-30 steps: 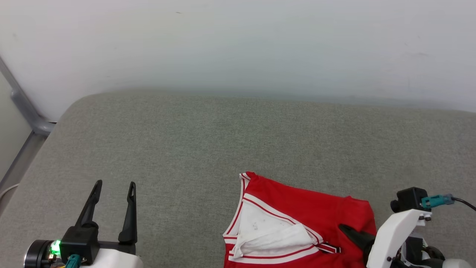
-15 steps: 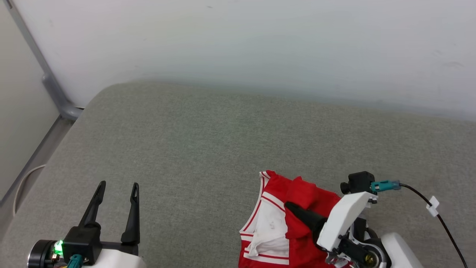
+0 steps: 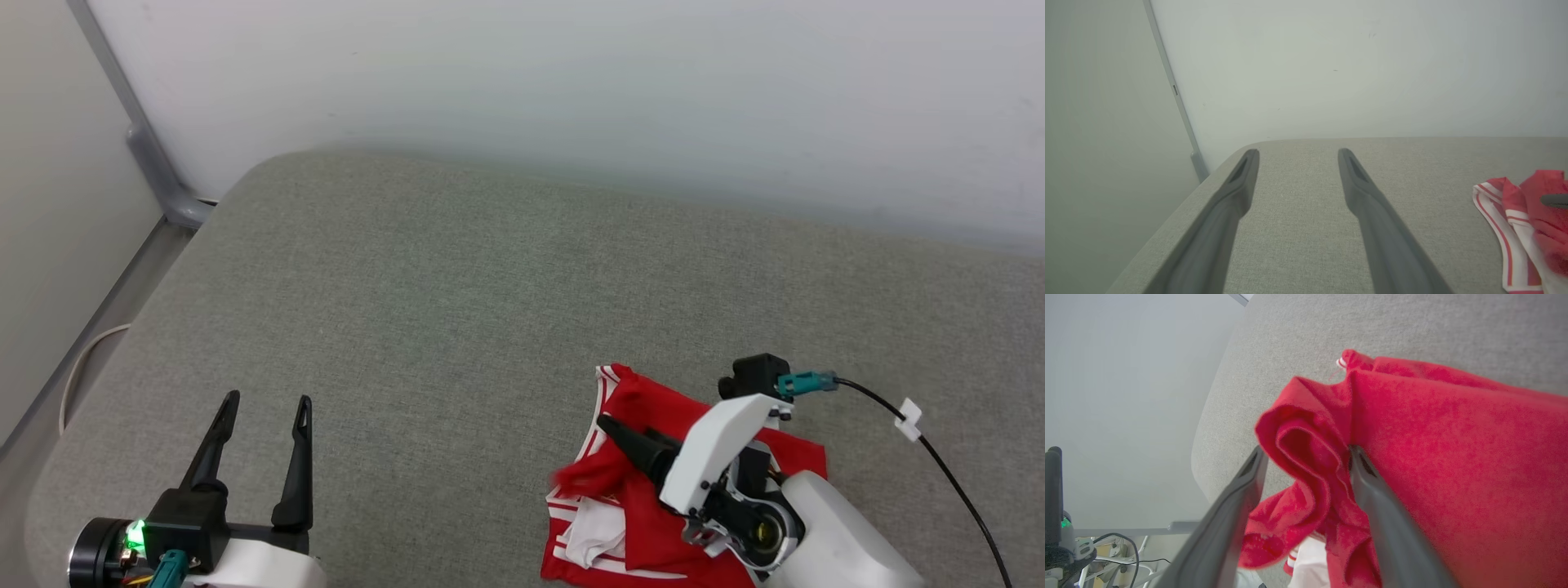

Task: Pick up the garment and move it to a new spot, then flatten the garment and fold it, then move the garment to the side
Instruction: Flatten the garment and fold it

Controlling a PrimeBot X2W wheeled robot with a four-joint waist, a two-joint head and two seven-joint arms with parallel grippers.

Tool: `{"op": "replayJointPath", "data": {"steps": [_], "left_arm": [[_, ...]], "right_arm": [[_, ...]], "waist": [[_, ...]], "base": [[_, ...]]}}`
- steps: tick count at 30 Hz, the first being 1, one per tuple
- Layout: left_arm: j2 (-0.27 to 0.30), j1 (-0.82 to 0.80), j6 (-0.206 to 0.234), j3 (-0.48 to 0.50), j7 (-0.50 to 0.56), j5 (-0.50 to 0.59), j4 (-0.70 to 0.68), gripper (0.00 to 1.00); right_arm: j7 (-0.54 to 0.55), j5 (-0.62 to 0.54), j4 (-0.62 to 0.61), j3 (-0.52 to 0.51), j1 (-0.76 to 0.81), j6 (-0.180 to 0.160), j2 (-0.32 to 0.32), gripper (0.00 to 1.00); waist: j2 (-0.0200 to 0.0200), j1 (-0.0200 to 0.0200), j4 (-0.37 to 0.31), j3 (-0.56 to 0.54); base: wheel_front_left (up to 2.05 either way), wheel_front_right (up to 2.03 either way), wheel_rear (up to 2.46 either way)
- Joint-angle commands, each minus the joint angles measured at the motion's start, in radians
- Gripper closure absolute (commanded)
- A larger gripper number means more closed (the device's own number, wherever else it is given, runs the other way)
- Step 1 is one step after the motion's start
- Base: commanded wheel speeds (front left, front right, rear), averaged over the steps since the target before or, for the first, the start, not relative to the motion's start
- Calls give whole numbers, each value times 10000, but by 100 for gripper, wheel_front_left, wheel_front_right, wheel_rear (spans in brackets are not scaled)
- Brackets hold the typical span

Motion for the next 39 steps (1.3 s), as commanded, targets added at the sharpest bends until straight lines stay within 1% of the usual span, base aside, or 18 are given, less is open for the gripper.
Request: {"op": "replayJointPath", "data": {"steps": [1,7,10,13,15,16,20,22,25,30,35,39], "left_arm": [[-13,-36,7,56,-21,35,36,0],[-32,-61,22,40,-21,114,69,0],[-39,-49,12,-4,-21,125,18,0],[-57,-39,5,-34,-21,120,-82,0],[-70,-37,8,-46,-21,107,-184,0],[-79,-58,9,-51,-21,99,-228,0],[-136,-182,-37,-118,-21,40,-417,0],[-158,-242,-62,-146,-21,-11,-500,0],[-305,-328,-95,-89,-21,-437,-610,0],[-412,-468,-159,-183,-21,-487,-693,0],[-441,-513,-227,-305,-21,-396,-656,0],[-462,-396,-262,-590,-21,-296,-457,0]], "right_arm": [[-135,327,-29,342,-284,-5,15,0],[-577,1370,-410,1498,-803,-5,10,0],[-750,1426,-305,1712,-1126,-5,9,0],[-937,1010,-97,1632,-1551,-5,10,0],[-1123,202,28,1540,-1895,-5,-39,0],[-1232,-261,63,1477,-2018,-5,-193,0],[-1637,-1997,-358,1222,-2270,-5,-935,0],[-1918,-2960,-755,1027,-2252,-7,-1479,0],[-2363,-4476,-1214,371,-1961,-7,-2218,0],[-2729,-6333,-2447,-794,-1055,-9,-2792,0],[-3068,-7347,-3967,-2093,322,-10,-2920,0],[-3339,-7864,-5027,-3348,1524,-10,-2644,0]], "waist": [[-1,-1,-31,-24],[-1,-1,-318,-199],[-1,-1,-502,-262],[-1,-1,-717,-287],[-1,-1,-884,-275],[-1,-1,-963,-264],[-1,-1,-1254,-199],[-1,-1,-1393,-153],[-1,-1,-1596,-89],[-1,-1,-1888,-1],[-1,-1,-2071,80],[-1,-1,-2157,132]], "base": [[0,0,0],[0,0,0],[0,0,0],[0,0,0],[0,0,0],[0,0,0],[0,0,0],[0,0,0],[0,0,0],[0,0,0],[0,0,0],[0,0,0]]}}
